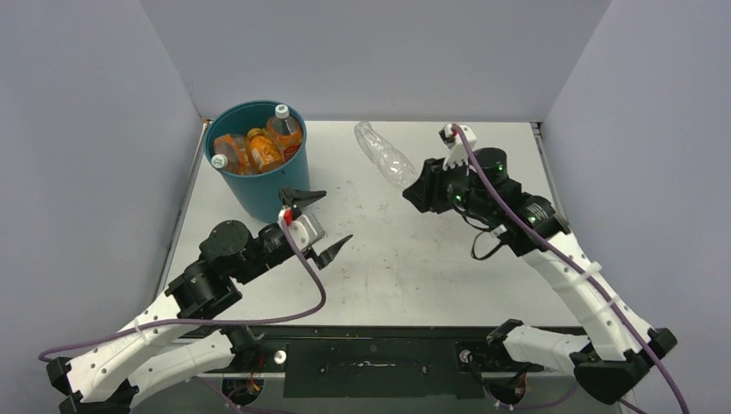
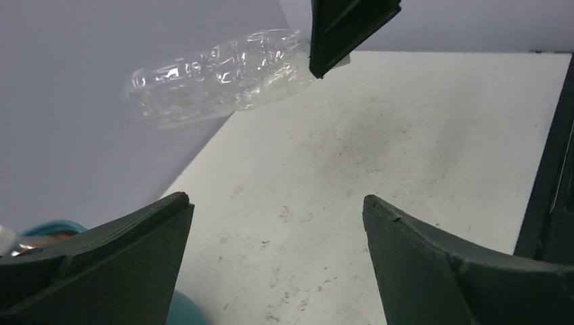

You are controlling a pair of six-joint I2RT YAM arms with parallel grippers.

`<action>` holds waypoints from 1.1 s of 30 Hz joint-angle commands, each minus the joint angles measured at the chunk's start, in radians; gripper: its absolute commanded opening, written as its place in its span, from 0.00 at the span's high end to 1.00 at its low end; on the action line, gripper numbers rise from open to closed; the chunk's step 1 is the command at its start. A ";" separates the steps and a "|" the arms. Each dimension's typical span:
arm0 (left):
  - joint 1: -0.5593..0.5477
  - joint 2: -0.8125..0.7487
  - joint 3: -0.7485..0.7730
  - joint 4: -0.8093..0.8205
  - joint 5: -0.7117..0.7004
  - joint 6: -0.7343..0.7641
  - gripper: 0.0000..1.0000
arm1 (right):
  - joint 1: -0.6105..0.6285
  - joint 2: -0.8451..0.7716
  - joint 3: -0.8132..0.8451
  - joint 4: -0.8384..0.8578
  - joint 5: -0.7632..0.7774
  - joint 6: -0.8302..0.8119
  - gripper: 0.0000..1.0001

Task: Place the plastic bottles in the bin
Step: Pick up the plastic bottle from the corner of the board, then place the plastic bottle in the trash bin.

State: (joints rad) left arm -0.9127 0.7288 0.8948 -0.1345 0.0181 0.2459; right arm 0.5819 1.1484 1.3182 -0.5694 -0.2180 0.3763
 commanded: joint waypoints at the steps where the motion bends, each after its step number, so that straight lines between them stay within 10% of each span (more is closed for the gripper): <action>1: -0.051 -0.069 0.027 -0.111 0.135 0.437 0.04 | 0.028 -0.092 0.101 -0.356 0.028 0.005 0.95; 12: -0.355 0.172 0.127 -0.184 -0.109 0.984 0.04 | 0.036 -0.148 0.123 -0.538 -0.142 -0.055 0.95; 33: -0.323 0.516 0.267 0.084 -0.234 0.926 0.03 | 0.038 -0.209 0.110 -0.493 -0.260 -0.030 0.95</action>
State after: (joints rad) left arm -1.2469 1.2060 1.1072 -0.1570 -0.1303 1.2034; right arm 0.6106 0.9638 1.4242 -1.1053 -0.4423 0.3305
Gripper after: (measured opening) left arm 0.962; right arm 0.368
